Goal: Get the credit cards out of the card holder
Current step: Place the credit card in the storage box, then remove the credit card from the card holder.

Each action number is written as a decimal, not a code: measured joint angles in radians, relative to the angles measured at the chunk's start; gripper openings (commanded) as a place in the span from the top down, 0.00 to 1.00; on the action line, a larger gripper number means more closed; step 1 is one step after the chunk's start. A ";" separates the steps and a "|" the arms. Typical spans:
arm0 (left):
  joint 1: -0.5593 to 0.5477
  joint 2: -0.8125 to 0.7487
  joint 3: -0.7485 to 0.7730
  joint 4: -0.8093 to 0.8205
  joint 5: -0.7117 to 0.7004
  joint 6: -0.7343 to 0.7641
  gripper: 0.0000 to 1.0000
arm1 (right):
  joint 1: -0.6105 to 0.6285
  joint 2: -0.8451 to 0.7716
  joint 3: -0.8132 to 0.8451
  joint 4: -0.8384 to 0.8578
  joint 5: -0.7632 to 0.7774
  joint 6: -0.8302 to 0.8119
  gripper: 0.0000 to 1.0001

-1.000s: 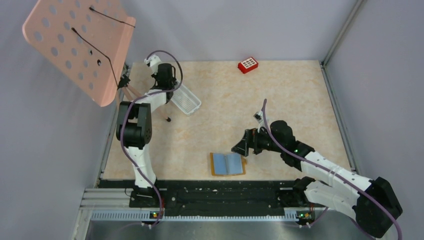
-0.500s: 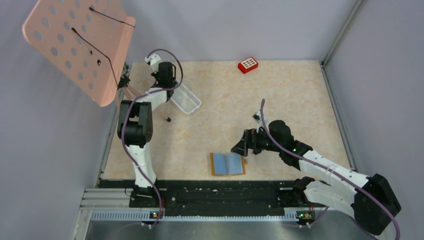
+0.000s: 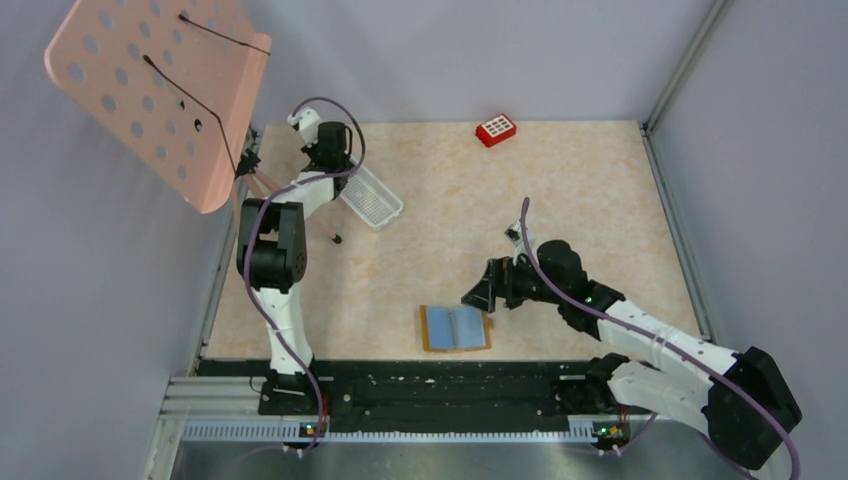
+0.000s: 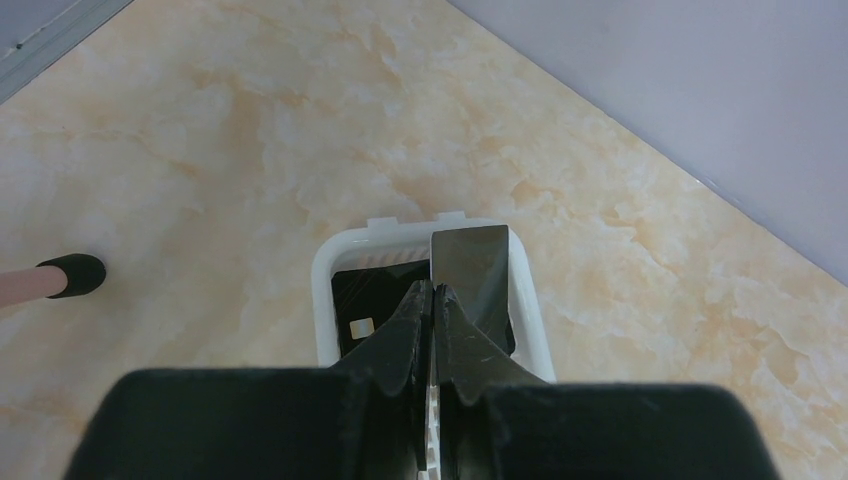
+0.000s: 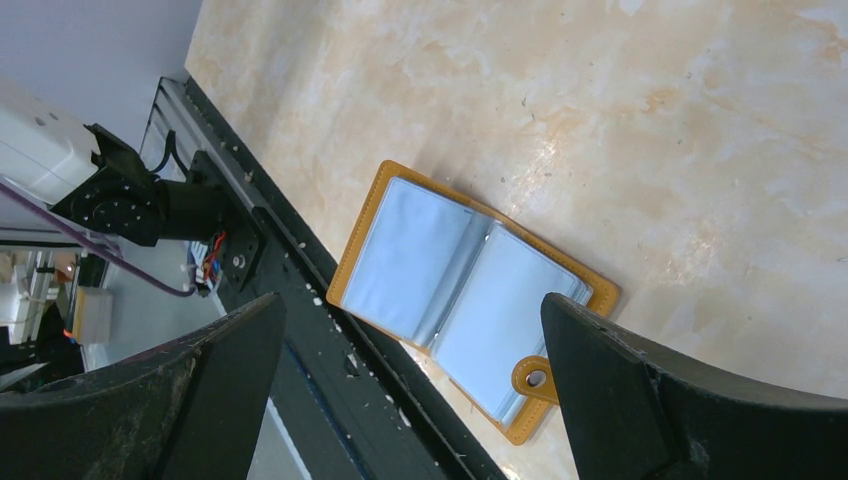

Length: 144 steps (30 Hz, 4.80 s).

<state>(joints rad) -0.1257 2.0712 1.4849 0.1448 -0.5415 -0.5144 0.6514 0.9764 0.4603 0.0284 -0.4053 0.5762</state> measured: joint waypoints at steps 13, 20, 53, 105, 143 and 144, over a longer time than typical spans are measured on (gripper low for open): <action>0.001 0.000 0.000 -0.036 -0.011 -0.037 0.92 | 0.000 0.000 0.000 0.000 0.000 0.000 0.01; 0.001 0.000 0.000 -0.051 -0.029 -0.037 0.91 | 0.000 0.000 0.000 0.000 0.000 -0.001 0.01; 0.001 0.000 -0.002 -0.094 -0.060 -0.021 0.77 | 0.000 0.008 0.000 0.010 0.000 0.000 0.02; 0.010 0.135 0.171 -0.338 0.312 0.068 0.90 | 0.000 -0.020 0.034 -0.029 0.017 -0.009 0.02; -0.389 -0.857 -0.743 -0.404 0.721 -0.056 0.49 | 0.011 -0.045 -0.040 -0.059 0.092 0.179 0.36; -0.393 -0.897 -0.780 -0.405 0.728 -0.064 0.48 | 0.018 -0.037 -0.043 -0.053 0.095 0.188 0.39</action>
<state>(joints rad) -0.5190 1.1740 0.7048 -0.2604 0.1867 -0.5781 0.6693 0.9398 0.4175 -0.0250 -0.3103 0.7643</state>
